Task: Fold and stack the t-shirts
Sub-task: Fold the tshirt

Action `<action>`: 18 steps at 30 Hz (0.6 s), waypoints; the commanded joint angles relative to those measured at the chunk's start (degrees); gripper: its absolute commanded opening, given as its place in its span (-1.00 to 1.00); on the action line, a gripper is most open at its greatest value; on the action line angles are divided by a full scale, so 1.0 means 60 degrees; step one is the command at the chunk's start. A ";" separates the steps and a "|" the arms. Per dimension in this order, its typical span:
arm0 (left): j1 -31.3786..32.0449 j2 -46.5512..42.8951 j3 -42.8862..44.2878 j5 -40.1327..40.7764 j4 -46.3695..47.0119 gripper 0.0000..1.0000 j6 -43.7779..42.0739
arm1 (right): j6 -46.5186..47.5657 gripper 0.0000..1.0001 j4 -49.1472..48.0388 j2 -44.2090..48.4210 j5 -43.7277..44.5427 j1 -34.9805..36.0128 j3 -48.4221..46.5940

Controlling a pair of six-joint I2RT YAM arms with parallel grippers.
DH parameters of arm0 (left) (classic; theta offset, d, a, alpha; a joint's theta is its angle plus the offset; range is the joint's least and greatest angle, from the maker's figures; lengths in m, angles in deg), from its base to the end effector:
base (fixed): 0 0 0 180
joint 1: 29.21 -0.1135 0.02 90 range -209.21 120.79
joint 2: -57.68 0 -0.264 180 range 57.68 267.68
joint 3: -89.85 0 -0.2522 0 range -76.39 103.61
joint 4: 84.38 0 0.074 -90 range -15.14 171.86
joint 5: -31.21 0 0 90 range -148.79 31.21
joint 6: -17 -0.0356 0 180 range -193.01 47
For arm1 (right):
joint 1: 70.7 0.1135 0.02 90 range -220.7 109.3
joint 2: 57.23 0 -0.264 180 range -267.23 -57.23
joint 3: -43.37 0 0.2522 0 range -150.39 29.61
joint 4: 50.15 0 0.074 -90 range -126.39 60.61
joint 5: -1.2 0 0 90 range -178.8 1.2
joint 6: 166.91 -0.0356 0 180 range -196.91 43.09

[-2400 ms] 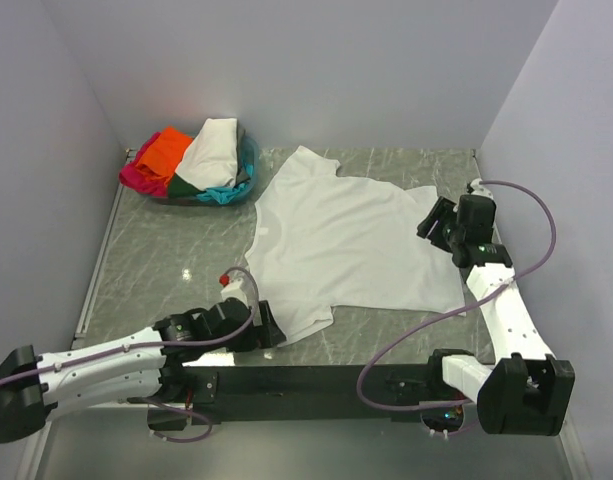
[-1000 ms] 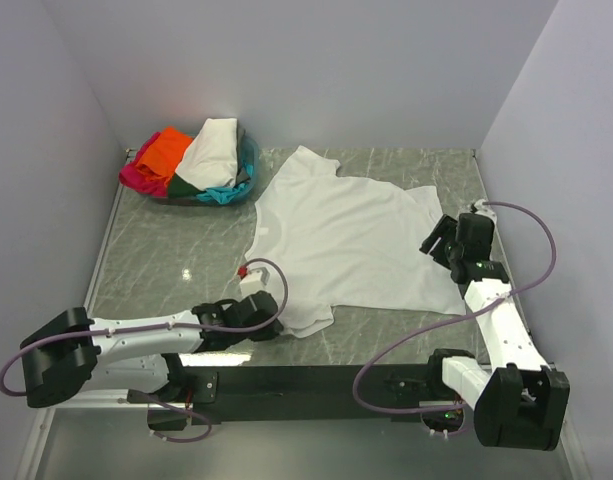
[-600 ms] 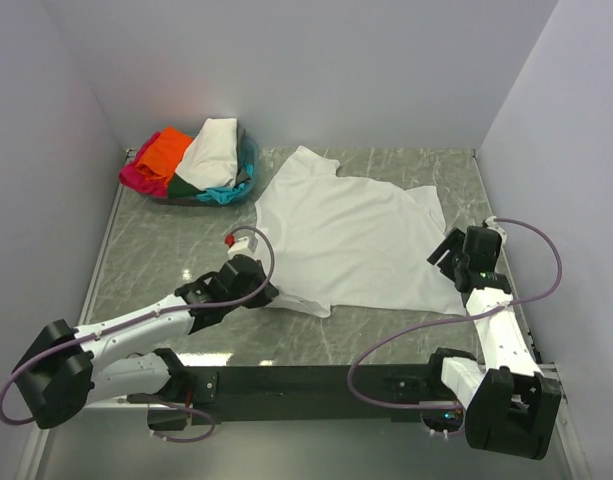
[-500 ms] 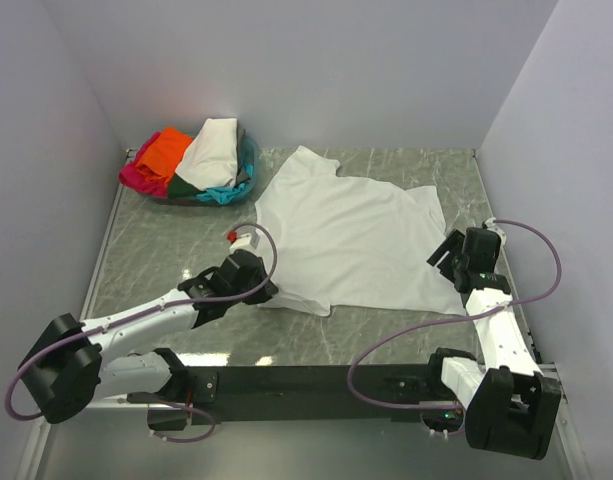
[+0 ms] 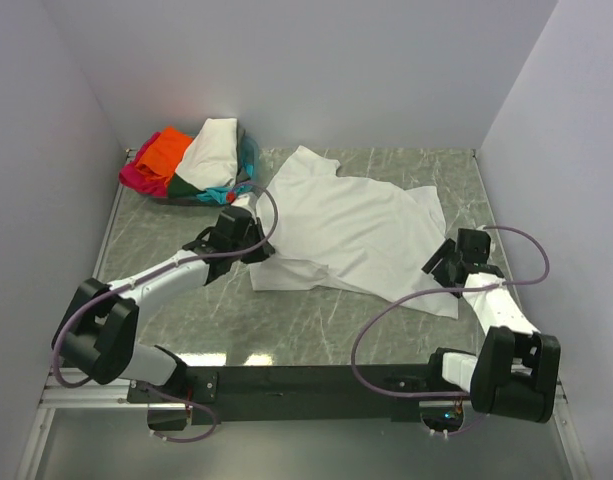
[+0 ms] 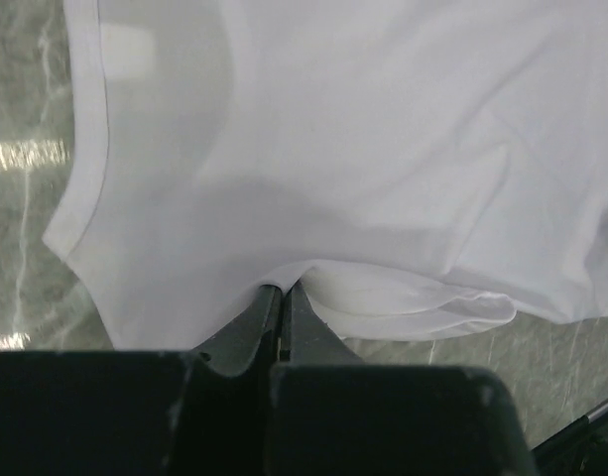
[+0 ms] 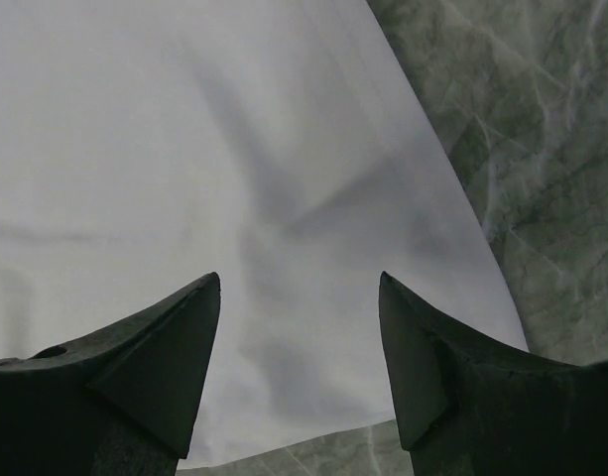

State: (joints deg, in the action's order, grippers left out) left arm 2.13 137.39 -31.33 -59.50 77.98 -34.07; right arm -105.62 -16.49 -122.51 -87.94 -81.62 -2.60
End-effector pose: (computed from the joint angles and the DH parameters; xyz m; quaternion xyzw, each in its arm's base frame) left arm 0.2510 -0.1534 0.2151 -0.0569 0.8990 -0.2544 0.3519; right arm 0.2096 -0.0410 0.1824 0.3237 0.8913 0.0421 0.3148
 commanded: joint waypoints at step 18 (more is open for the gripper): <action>-0.2233 0.1628 0.1323 -0.2576 0.1042 -0.99 -0.1348 | -0.1557 0.32 0.2087 -0.0385 0.1948 0.1115 -0.0755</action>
State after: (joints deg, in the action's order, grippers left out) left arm -9.63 147.42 -25.58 -71.56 80.80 -40.89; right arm -112.07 -7.79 -125.72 -81.14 -76.66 -4.13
